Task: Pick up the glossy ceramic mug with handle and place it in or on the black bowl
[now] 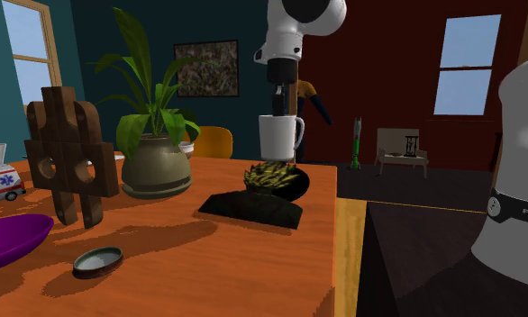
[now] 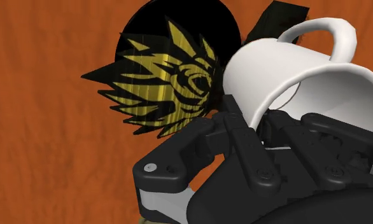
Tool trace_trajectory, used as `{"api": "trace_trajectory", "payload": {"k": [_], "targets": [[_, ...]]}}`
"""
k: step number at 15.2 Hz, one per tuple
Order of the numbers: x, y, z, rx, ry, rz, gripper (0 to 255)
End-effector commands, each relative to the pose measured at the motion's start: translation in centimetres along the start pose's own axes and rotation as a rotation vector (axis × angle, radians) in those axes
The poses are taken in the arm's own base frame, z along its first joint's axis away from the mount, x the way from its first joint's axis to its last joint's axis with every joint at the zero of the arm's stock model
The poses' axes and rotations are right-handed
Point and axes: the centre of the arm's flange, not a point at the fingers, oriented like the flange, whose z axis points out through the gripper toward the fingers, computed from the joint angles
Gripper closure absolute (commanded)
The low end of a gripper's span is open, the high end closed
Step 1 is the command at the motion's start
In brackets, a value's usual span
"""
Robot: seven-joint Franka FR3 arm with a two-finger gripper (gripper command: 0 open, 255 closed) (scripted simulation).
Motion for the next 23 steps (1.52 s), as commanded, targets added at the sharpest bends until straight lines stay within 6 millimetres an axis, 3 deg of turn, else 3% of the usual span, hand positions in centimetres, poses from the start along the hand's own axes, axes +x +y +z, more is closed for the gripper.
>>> {"api": "trace_trajectory", "payload": {"k": [1,6,23], "targets": [[-0.3,2.5,-0.6,0.000,0.000,-0.002,255],[-1.1,8.5,-1.3,0.000,0.000,-0.002,255],[-1.5,9.1,7.6,0.000,0.000,-0.002,255]]}}
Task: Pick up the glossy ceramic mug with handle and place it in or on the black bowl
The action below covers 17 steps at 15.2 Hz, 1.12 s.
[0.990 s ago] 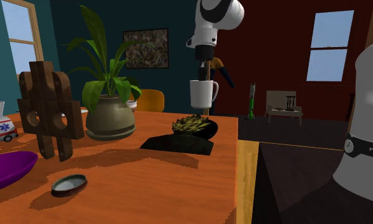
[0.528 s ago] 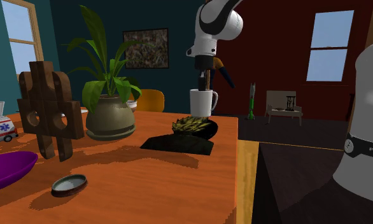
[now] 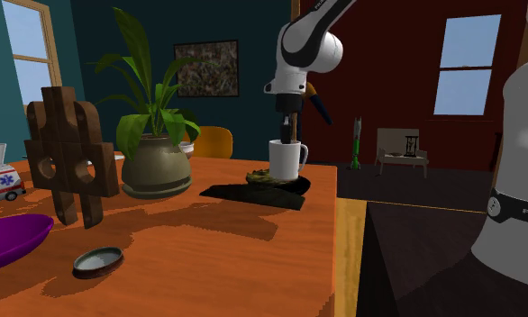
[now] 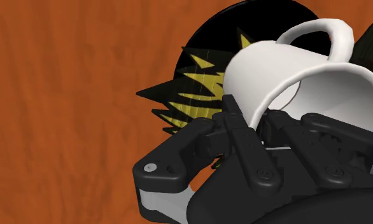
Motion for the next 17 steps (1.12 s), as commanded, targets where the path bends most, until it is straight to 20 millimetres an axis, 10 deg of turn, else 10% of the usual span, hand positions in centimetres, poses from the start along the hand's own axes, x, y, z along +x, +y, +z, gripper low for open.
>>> {"api": "trace_trajectory", "payload": {"k": [1,8,9,14,17], "targets": [[0.0,0.0,0.9,0.000,0.001,0.000,255],[0.0,0.0,0.9,0.000,0.001,0.000,255],[0.0,0.0,0.9,0.000,0.001,0.000,0],[0.0,0.0,0.9,0.000,0.001,0.000,0],[0.0,0.0,-3.0,0.000,0.001,0.000,0]]}}
